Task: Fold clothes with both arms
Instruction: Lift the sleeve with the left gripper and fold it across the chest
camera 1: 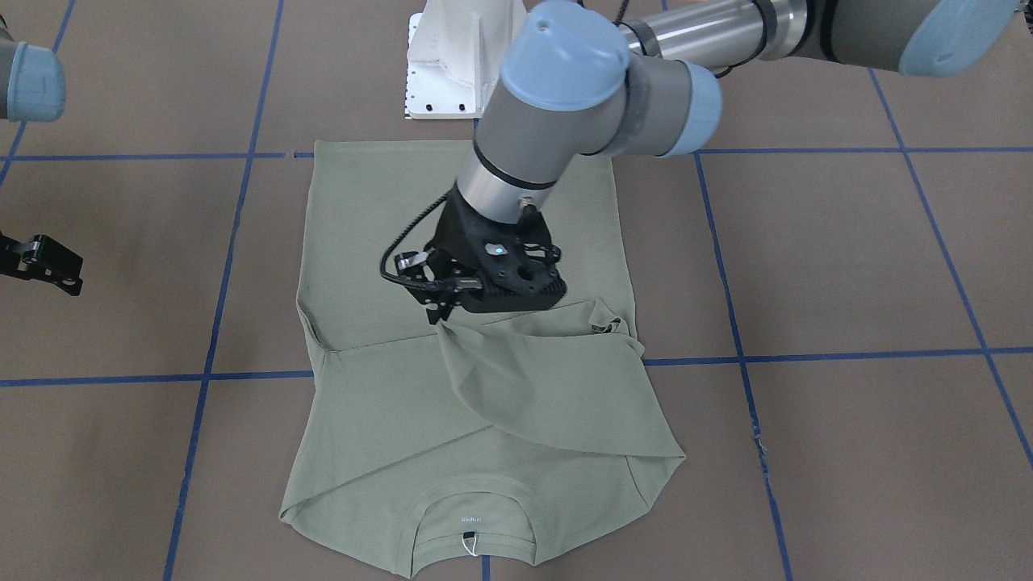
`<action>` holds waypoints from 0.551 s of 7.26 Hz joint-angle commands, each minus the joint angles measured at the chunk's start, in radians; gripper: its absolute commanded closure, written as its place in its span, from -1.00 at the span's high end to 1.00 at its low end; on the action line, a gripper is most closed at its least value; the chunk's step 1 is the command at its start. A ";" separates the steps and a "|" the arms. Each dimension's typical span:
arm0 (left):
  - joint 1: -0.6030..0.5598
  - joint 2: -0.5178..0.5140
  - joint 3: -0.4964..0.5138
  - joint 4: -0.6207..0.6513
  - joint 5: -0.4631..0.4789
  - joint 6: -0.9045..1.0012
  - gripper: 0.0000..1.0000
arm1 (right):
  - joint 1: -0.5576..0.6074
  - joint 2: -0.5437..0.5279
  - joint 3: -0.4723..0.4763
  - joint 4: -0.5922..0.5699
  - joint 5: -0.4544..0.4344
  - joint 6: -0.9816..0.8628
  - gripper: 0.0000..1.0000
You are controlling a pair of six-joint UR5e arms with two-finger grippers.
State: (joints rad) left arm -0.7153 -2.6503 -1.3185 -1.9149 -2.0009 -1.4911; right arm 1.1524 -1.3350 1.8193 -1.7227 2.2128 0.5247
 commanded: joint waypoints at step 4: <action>0.128 -0.094 0.198 -0.148 0.129 -0.043 -1.00 | -0.002 0.002 -0.006 0.000 -0.002 0.006 1.00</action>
State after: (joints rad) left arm -0.6198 -2.6994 -1.1674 -2.0547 -1.8936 -1.5303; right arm 1.1515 -1.3346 1.8134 -1.7226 2.2105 0.5293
